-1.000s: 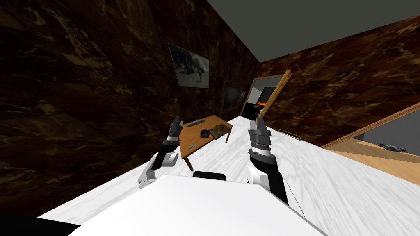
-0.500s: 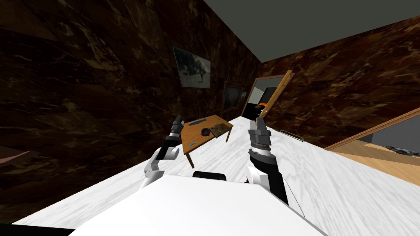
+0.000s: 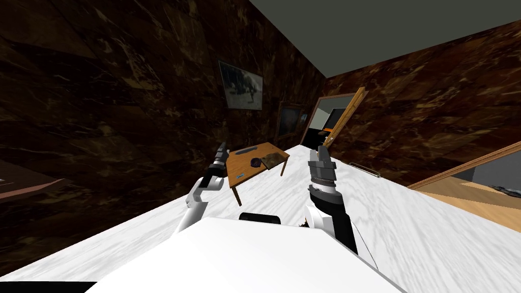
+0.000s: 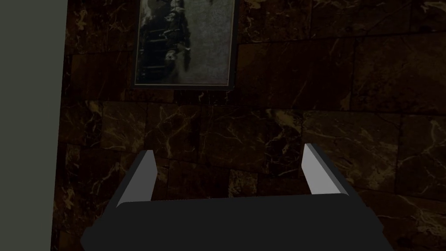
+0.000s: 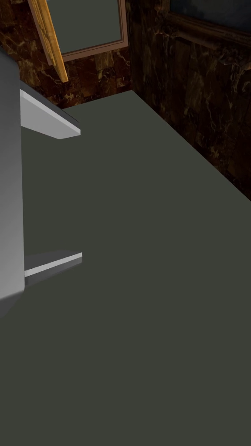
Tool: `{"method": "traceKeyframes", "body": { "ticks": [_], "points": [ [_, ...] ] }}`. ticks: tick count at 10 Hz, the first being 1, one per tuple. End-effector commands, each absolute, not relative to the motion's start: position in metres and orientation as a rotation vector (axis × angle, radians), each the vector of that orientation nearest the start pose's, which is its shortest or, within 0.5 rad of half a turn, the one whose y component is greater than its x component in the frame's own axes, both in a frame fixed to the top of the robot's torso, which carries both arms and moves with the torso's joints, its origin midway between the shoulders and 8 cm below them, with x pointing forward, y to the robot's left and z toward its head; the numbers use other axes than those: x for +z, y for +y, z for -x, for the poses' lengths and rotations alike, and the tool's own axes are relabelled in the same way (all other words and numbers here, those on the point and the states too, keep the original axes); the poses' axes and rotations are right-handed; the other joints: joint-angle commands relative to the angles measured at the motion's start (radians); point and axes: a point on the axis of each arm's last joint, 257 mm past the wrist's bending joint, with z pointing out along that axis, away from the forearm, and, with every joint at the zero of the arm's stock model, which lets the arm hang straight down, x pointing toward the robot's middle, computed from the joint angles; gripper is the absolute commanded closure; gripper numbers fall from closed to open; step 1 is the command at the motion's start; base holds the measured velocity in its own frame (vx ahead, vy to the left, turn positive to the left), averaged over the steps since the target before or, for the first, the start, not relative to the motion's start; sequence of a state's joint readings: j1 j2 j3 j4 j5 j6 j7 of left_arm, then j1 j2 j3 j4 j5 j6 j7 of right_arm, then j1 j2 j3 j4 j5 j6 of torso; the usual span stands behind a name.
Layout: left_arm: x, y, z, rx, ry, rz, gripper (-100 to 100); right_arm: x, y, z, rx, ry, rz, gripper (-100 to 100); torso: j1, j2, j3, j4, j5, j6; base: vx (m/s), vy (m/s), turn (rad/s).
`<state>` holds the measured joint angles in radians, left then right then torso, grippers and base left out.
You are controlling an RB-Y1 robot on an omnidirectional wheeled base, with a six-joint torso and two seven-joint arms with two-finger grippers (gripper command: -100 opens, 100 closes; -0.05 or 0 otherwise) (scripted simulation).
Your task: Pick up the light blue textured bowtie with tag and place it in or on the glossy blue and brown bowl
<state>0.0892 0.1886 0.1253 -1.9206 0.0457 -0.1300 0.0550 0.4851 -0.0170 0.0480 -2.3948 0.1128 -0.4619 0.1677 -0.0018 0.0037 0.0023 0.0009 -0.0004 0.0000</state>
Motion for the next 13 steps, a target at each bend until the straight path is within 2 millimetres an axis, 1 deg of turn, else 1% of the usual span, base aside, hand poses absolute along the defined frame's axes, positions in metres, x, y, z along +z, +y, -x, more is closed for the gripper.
{"method": "traceKeyframes", "body": {
  "ticks": [1,2,3,4,5,6,7,8,9,10,11,12,13],
  "points": [
    [-0.057,0.327,-0.511,-1.224,0.922,0.921,-100,0.070,-0.244,-0.330,1.141,0.653,-0.449,0,0.000,0.000,0.000,0.000,0.000,0.000,-0.056,-0.017,0.062],
    [-0.060,0.327,-0.512,-1.220,0.929,0.929,-100,0.070,-0.244,-0.330,1.141,0.653,-0.449,0,0.000,0.000,0.000,0.000,0.000,0.000,-0.039,-0.019,0.023],
    [-0.069,0.334,-0.526,-1.216,0.941,0.981,-100,0.070,-0.244,-0.330,1.141,0.653,-0.449,0,0.000,-0.001,-0.001,0.000,0.000,0.000,-0.040,-0.025,0.049],
    [-0.072,0.335,-0.526,-1.212,0.946,0.989,-100,0.070,-0.244,-0.330,1.141,0.653,-0.449,0,0.000,-0.002,-0.001,0.000,0.000,0.000,-0.030,-0.021,0.031],
    [-0.082,0.342,-0.540,-1.209,0.958,1.041,-100,0.070,-0.244,-0.330,1.141,0.653,-0.449,0,0.000,-0.002,-0.001,0.000,0.000,0.000,-0.030,-0.023,0.057],
    [-0.087,0.343,-0.541,-1.202,0.967,1.053,-100,0.070,-0.244,-0.330,1.141,0.653,-0.449,0,0.000,-0.002,-0.001,-0.001,0.000,0.000,-0.025,-0.019,0.031],
    [-0.095,0.348,-0.553,-1.198,0.977,1.102,-100,0.070,-0.244,-0.330,1.141,0.653,-0.449,0,0.000,-0.003,-0.001,-0.001,0.000,0.000,-0.025,-0.021,0.057],
    [-0.103,0.350,-0.555,-1.188,0.990,1.121,-100,0.070,-0.244,-0.330,1.141,0.653,-0.449,0,0.000,-0.003,-0.002,-0.001,0.000,0.000,-0.019,-0.019,0.031],
    [-0.108,0.354,-0.566,-1.186,0.996,1.164,-100,0.070,-0.244,-0.330,1.141,0.653,-0.449,0,0.000,-0.003,-0.002,-0.001,0.000,0.000,-0.019,-0.028,0.060],
    [-0.121,0.356,-0.567,-1.171,1.014,1.191,-100,0.070,-0.244,-0.330,1.141,0.653,-0.449,0,0.000,-0.003,-0.002,-0.001,0.000,0.000,-0.012,-0.024,0.028],
    [-0.126,0.360,-0.578,-1.167,1.024,1.236,-100,0.070,-0.244,-0.330,1.141,0.653,-0.449,0,0.000,-0.003,-0.002,-0.001,0.000,0.000,-0.007,-0.026,0.049],
    [-0.142,0.363,-0.579,-1.147,1.043,1.268,-100,0.070,-0.244,-0.330,1.141,0.653,-0.449,0,0.000,-0.004,-0.002,-0.001,0.000,0.000,-0.003,-0.021,0.030],
    [-0.152,0.366,-0.589,-1.138,1.056,1.317,-100,0.070,-0.244,-0.330,1.141,0.653,-0.449,0,0.000,-0.004,-0.002,-0.001,0.000,0.000,0.001,-0.021,0.055]
  ]
}}
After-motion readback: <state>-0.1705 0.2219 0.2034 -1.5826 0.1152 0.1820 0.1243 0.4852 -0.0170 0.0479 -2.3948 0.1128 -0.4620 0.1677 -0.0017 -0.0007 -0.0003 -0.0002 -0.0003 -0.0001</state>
